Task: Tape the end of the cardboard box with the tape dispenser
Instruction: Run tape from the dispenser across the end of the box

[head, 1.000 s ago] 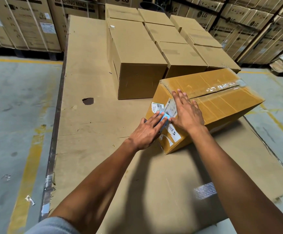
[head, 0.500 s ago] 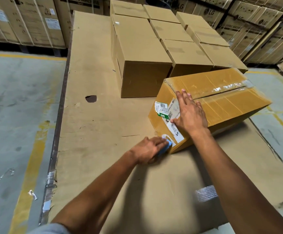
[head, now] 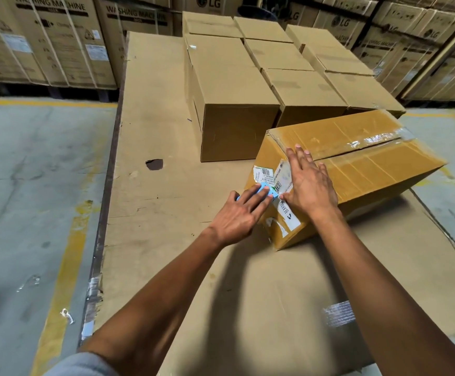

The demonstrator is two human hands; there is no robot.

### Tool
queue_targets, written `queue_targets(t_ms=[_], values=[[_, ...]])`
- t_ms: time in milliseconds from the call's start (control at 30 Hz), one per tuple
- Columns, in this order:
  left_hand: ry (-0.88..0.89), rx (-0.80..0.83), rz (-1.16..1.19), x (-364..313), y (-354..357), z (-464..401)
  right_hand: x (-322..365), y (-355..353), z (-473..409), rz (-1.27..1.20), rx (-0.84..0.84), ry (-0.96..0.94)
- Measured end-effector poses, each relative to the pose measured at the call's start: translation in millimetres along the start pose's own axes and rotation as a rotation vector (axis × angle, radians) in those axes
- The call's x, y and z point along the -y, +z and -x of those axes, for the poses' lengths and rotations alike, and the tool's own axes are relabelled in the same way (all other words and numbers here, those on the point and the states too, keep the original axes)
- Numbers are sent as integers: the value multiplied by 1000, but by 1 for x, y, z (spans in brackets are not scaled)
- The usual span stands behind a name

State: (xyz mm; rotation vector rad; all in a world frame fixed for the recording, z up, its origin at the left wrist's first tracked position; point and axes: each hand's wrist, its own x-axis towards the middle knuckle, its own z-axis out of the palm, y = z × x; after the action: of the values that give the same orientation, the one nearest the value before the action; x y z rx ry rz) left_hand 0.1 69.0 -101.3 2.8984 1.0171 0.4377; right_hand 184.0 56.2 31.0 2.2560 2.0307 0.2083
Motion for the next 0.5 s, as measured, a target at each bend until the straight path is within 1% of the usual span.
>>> queue_targets(t_ms=[100, 200, 300, 367, 500], values=[[-18, -6, 1, -1, -7, 2, 0, 3, 2, 64, -38, -41], [-7, -43, -16, 0, -18, 6, 0, 4, 7, 146, -84, -141], [-1, -104, 7, 3, -30, 14, -3, 0, 11, 139, -114, -260], [4, -129, 26, 9, -39, 19, -5, -3, 12, 85, -96, -379], [33, -150, -6, 14, -67, 25, -2, -14, 17, -160, -79, -542]])
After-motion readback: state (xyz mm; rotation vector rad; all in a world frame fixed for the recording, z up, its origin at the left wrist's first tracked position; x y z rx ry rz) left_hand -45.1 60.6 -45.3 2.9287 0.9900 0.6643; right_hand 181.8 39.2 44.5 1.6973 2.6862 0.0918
